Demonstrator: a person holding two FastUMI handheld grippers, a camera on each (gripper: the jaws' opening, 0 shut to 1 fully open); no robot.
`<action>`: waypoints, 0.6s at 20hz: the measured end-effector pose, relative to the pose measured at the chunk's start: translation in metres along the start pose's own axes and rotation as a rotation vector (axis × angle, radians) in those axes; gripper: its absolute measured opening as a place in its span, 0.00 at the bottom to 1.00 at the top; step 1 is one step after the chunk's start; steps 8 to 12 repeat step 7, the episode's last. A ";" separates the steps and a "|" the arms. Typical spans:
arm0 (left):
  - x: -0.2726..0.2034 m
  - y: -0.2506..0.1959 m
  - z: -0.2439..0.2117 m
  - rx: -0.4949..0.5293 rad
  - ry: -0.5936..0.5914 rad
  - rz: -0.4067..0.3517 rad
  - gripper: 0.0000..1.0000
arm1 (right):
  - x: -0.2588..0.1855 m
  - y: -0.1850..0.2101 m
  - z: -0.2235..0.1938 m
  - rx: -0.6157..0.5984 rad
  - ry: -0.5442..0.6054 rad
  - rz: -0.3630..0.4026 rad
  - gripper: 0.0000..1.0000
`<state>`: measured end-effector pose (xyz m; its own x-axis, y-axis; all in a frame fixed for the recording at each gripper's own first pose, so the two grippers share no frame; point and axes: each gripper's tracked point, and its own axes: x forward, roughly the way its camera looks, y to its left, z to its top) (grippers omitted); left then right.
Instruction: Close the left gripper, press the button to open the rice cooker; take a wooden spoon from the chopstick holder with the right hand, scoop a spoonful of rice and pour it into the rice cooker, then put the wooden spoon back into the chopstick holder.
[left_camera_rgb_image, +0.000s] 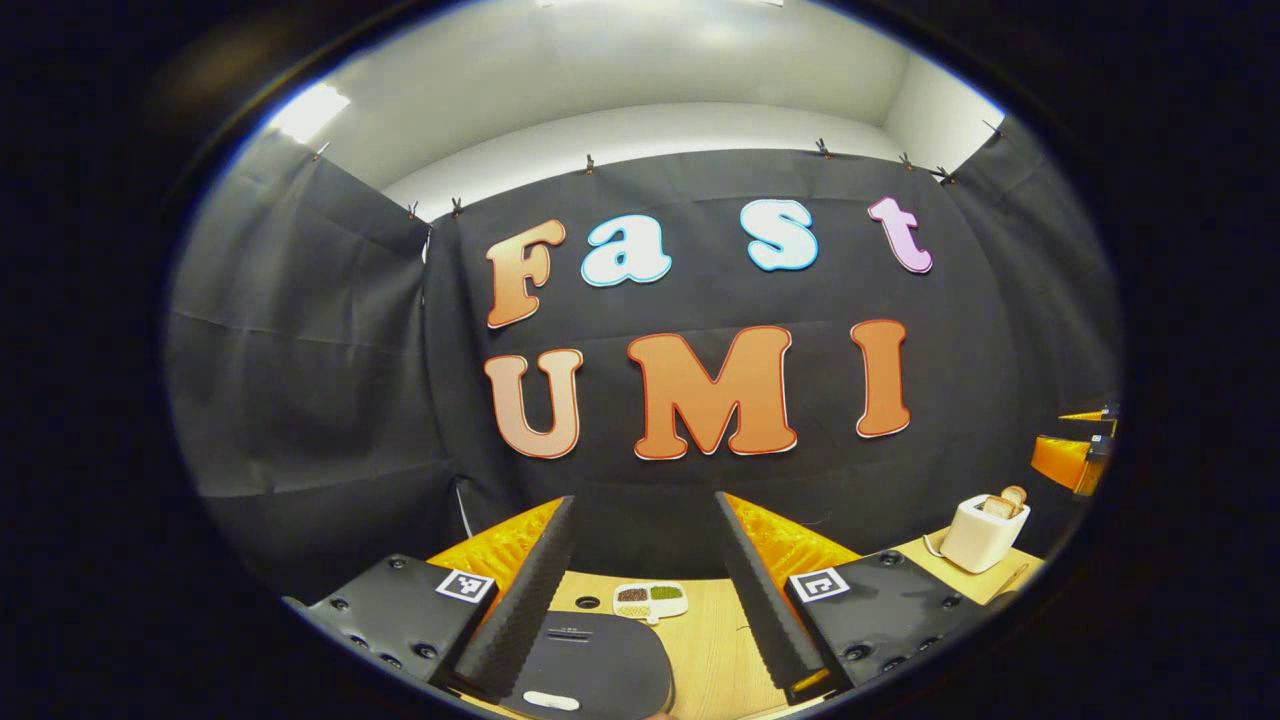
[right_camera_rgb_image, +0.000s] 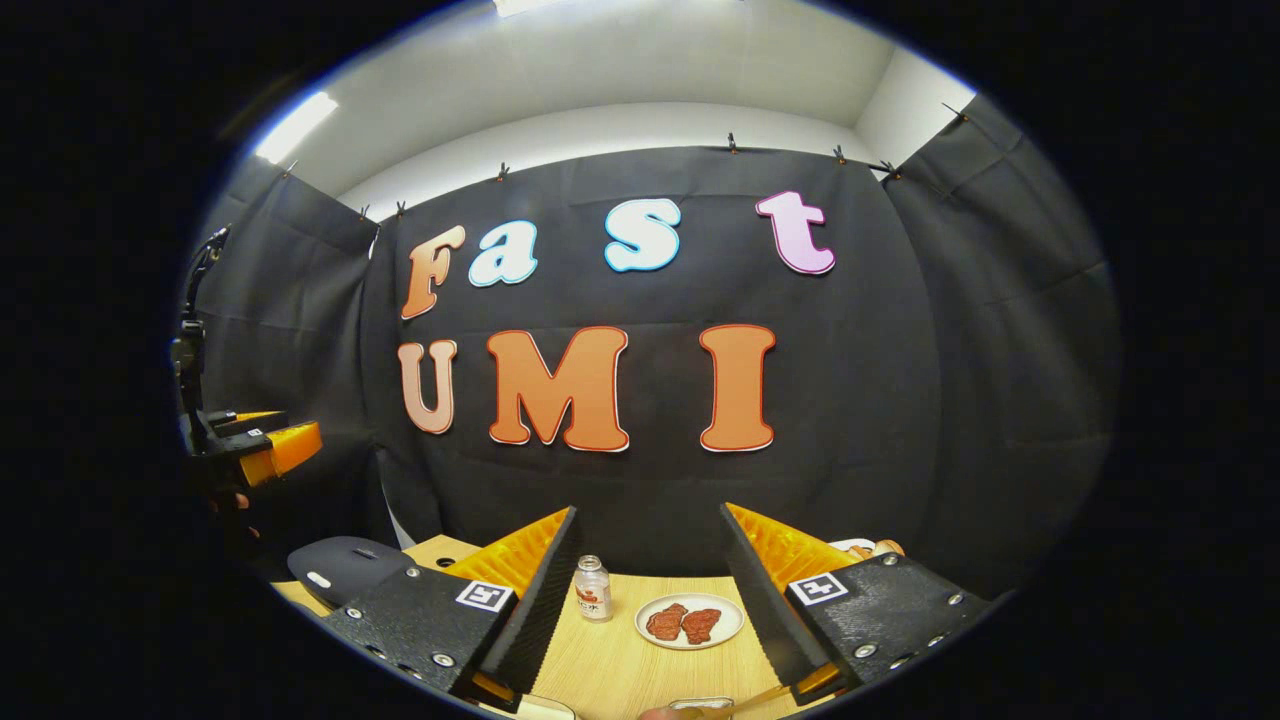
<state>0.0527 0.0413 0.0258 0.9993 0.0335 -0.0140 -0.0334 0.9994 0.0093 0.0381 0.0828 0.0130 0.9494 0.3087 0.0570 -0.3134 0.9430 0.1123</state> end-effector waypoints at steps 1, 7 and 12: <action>-0.001 -0.002 0.000 0.003 -0.002 0.000 0.91 | 0.000 -0.001 -0.002 0.001 0.002 0.000 0.85; -0.007 -0.021 0.001 0.030 -0.019 -0.042 0.93 | 0.001 0.000 -0.002 0.015 0.009 0.002 0.85; -0.007 -0.021 0.001 0.030 -0.019 -0.042 0.93 | 0.001 0.000 -0.002 0.015 0.009 0.002 0.85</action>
